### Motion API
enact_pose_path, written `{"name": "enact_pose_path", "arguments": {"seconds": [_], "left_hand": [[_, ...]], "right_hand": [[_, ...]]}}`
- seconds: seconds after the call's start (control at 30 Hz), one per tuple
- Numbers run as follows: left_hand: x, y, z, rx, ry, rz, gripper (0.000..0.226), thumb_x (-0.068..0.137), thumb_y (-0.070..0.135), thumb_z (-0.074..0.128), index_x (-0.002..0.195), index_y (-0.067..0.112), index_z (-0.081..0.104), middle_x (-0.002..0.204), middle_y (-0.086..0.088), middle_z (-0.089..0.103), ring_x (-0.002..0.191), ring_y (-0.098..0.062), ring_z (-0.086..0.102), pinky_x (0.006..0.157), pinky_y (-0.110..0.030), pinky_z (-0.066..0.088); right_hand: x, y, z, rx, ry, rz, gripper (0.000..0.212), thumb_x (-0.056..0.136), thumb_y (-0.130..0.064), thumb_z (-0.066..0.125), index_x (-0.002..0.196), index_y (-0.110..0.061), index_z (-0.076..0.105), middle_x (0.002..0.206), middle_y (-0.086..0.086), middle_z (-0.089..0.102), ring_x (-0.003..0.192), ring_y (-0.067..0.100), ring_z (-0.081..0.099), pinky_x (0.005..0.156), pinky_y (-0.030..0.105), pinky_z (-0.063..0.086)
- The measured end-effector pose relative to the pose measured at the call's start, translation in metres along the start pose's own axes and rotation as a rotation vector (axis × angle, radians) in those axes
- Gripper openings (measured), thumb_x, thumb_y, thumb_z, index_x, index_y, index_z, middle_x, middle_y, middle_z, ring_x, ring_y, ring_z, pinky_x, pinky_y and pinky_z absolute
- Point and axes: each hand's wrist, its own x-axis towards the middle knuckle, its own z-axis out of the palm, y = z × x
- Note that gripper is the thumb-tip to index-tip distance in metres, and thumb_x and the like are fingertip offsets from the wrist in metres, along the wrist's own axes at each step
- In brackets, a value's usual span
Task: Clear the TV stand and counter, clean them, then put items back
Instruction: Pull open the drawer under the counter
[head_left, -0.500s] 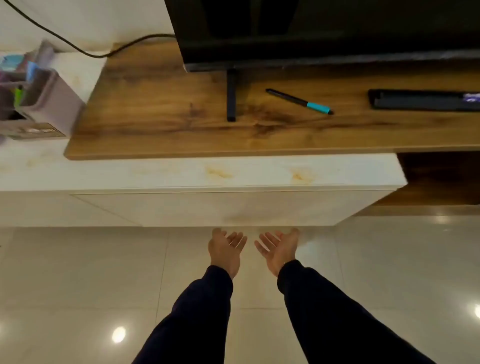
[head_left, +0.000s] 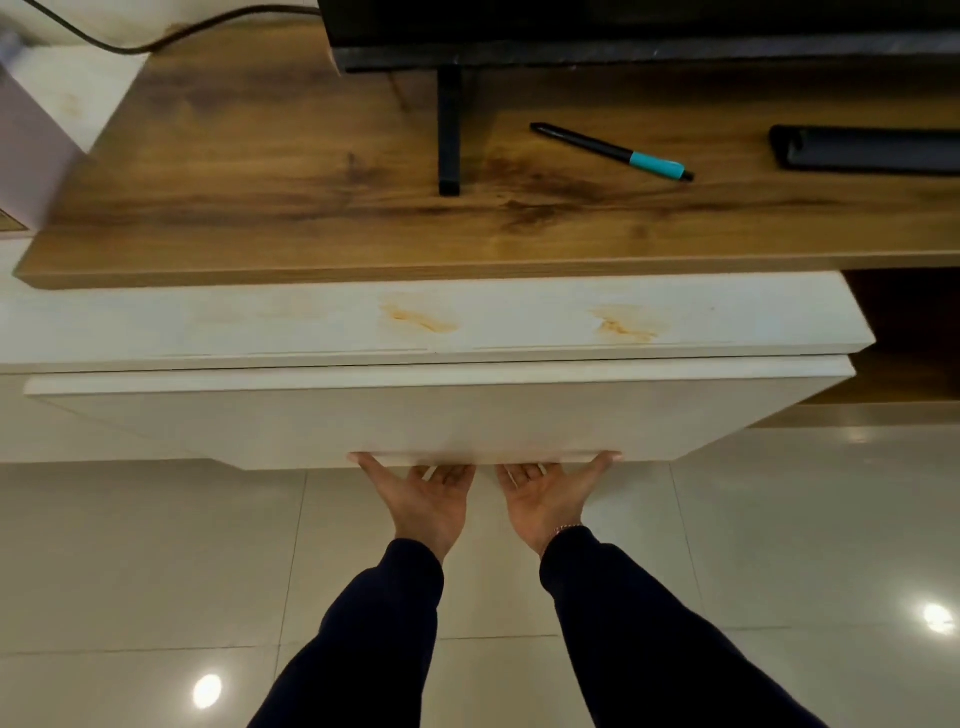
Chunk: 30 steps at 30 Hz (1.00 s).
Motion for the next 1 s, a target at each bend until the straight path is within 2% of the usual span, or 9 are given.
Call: {"name": "enact_pose_path", "arguments": {"seconds": [0.13,0.23,0.33,0.43,0.47,0.53,0.63,0.8,1.0], "left_hand": [[-0.042,0.005,-0.010,0.227,0.181,-0.029,0.079,0.093,0.070,0.034,0.146,0.012,0.041,0.139,-0.030,0.050,0.127,-0.040,0.051,0.113,-0.048,0.039],[-0.110,-0.002,0.009,0.918,0.348,0.328,0.027,0.099,0.032,0.046,0.099,0.009,0.061,0.098,-0.013,0.067,0.086,-0.024,0.059,0.076,-0.032,0.048],[-0.174,0.007,0.046,1.562,-0.021,1.074,0.015,0.087,0.024,0.065,0.082,0.012,0.059,0.079,0.001,0.060,0.074,-0.018,0.055,0.068,-0.027,0.043],[-0.195,0.040,0.090,1.920,-0.475,1.601,0.031,0.073,0.032,0.075,0.090,0.007,0.067,0.092,-0.005,0.061,0.088,-0.020,0.055,0.076,-0.033,0.042],[-0.197,0.051,0.103,2.042,-0.546,1.580,0.039,0.072,0.036,0.074,0.097,0.007,0.068,0.098,-0.007,0.063,0.093,-0.023,0.057,0.079,-0.036,0.044],[-0.194,0.070,0.123,2.406,-0.566,1.218,0.055,0.073,0.048,0.070,0.115,0.012,0.063,0.108,-0.004,0.066,0.096,-0.026,0.064,0.083,-0.039,0.049],[-0.185,0.080,0.134,2.880,-0.347,0.743,0.051,0.084,0.050,0.067,0.127,0.022,0.059,0.107,-0.001,0.071,0.096,-0.026,0.067,0.077,-0.035,0.049],[-0.187,0.075,0.117,2.784,-0.214,0.824,0.022,0.092,0.033,0.060,0.111,0.028,0.069,0.090,0.001,0.071,0.086,-0.023,0.066,0.068,-0.031,0.046],[-0.211,0.068,0.079,2.723,-0.280,0.871,0.016,0.090,0.034,0.061,0.102,0.027,0.070,0.082,0.002,0.070,0.079,-0.022,0.064,0.064,-0.030,0.040]], "right_hand": [[-0.052,0.003,-0.010,-0.577,0.251,0.073,0.089,0.095,-0.078,0.018,0.147,-0.011,0.044,0.141,0.018,0.056,0.120,0.034,0.060,0.104,0.044,0.047],[-0.120,0.002,-0.012,-1.360,0.198,-0.423,0.028,0.104,-0.037,0.048,0.104,-0.013,0.063,0.105,0.001,0.069,0.091,0.020,0.062,0.071,0.022,0.046],[-0.183,-0.016,0.012,-1.714,-0.077,-1.261,0.009,0.092,-0.023,0.070,0.095,-0.017,0.065,0.094,-0.006,0.064,0.088,0.013,0.056,0.075,0.020,0.043],[-0.207,-0.048,0.059,-1.864,-0.314,-1.629,0.023,0.085,-0.023,0.074,0.106,-0.013,0.068,0.106,0.002,0.066,0.100,0.019,0.057,0.087,0.029,0.045],[-0.209,-0.059,0.076,-1.980,-0.371,-1.593,0.032,0.082,-0.023,0.077,0.111,-0.014,0.067,0.110,0.002,0.066,0.104,0.020,0.059,0.091,0.031,0.045],[-0.204,-0.076,0.104,-2.327,-0.479,-1.243,0.049,0.081,-0.029,0.081,0.124,-0.016,0.061,0.118,0.002,0.065,0.107,0.023,0.062,0.095,0.034,0.048],[-0.187,-0.085,0.123,-2.717,-0.478,-0.766,0.046,0.086,-0.040,0.076,0.125,-0.019,0.061,0.113,0.004,0.068,0.103,0.027,0.066,0.088,0.040,0.055],[-0.190,-0.076,0.106,-2.737,-0.389,-0.864,0.034,0.093,-0.044,0.067,0.121,-0.024,0.067,0.106,0.004,0.072,0.100,0.027,0.068,0.082,0.036,0.052],[-0.213,-0.068,0.069,-2.701,-0.429,-0.908,0.031,0.095,-0.046,0.063,0.119,-0.027,0.068,0.098,0.001,0.070,0.091,0.024,0.066,0.070,0.032,0.039]]}}
